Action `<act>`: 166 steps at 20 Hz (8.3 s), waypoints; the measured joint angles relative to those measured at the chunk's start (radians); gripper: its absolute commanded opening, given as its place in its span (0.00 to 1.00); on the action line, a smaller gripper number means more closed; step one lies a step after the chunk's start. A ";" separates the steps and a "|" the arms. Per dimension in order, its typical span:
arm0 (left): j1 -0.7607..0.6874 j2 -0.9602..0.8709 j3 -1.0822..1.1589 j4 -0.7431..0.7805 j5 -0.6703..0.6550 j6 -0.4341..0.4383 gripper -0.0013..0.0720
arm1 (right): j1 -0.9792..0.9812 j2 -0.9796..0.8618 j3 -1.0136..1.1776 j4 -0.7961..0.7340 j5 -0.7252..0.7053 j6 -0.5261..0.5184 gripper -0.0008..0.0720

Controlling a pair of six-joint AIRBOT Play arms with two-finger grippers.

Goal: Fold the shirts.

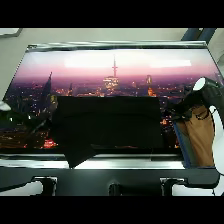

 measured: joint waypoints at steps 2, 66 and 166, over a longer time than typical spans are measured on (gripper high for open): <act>0.008 0.083 -0.153 -0.019 0.031 0.042 0.66 | -0.005 0.037 -0.062 0.002 0.009 -0.010 0.63; -0.185 -0.275 0.573 -0.171 0.102 -0.063 0.68 | -0.068 -0.223 0.153 0.276 -0.380 -0.171 0.95; -0.211 0.374 0.315 0.196 0.355 -0.129 0.06 | -0.197 0.256 0.105 0.425 -0.229 0.051 0.08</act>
